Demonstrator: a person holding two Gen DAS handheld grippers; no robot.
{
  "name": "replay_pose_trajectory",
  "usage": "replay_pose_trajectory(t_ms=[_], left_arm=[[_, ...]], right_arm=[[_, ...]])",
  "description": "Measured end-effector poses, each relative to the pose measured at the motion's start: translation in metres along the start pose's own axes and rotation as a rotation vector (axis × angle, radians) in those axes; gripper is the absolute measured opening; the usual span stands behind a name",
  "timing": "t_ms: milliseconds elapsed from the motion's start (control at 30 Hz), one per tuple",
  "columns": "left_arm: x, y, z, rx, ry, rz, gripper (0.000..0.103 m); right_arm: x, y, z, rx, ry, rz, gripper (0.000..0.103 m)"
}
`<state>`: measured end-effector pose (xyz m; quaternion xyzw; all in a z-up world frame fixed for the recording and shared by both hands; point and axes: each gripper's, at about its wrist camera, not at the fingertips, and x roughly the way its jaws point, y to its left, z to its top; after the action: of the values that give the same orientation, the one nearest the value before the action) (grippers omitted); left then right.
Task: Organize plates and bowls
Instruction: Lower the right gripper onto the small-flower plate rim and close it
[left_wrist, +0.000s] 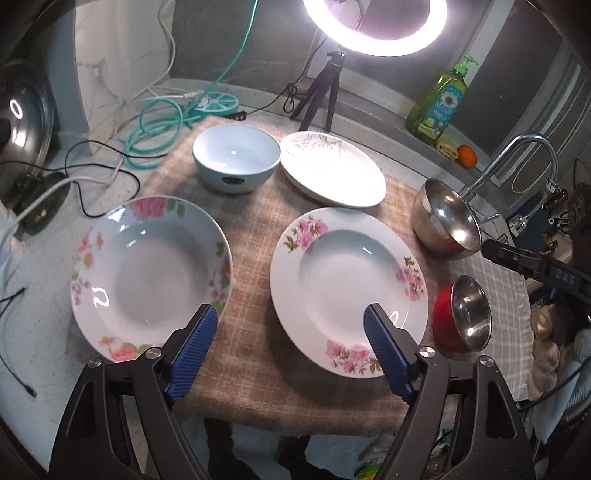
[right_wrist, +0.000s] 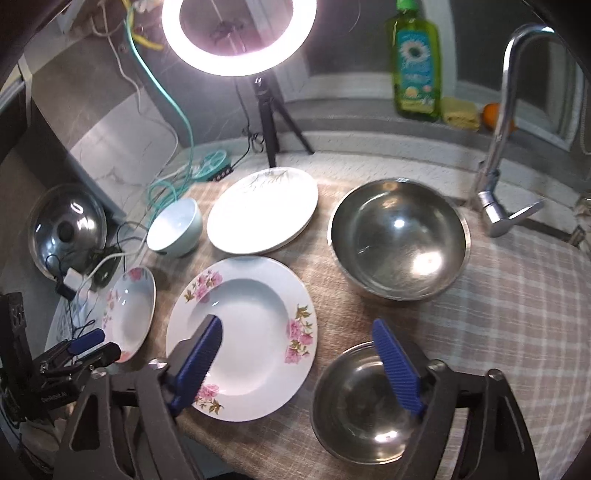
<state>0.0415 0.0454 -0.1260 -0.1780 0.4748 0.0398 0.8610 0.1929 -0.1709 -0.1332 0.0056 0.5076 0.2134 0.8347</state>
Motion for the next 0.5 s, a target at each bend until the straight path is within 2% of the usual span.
replay_pose_trajectory(t_ms=[67,133,200,367,500], left_arm=[[0.006,0.000,-0.002,-0.009,0.016,-0.014,0.067],[0.011,0.001,-0.005,-0.022,0.033,-0.032,0.063],[0.018,0.002,-0.006,-0.037,0.056,-0.054,0.053],[0.031,0.006,-0.009,-0.073,0.099,-0.084,0.048],[0.043,0.007,-0.011,-0.088,0.122,-0.082,0.047]], right_arm=[[0.010,-0.003,0.003,0.016,0.035,0.025,0.061],[0.022,-0.006,0.006,0.018,0.073,0.029,0.047],[0.034,-0.006,0.008,0.009,0.106,0.033,0.040],[0.051,-0.006,0.012,-0.004,0.155,0.038,0.037],[0.061,-0.009,0.014,-0.016,0.184,0.026,0.036]])
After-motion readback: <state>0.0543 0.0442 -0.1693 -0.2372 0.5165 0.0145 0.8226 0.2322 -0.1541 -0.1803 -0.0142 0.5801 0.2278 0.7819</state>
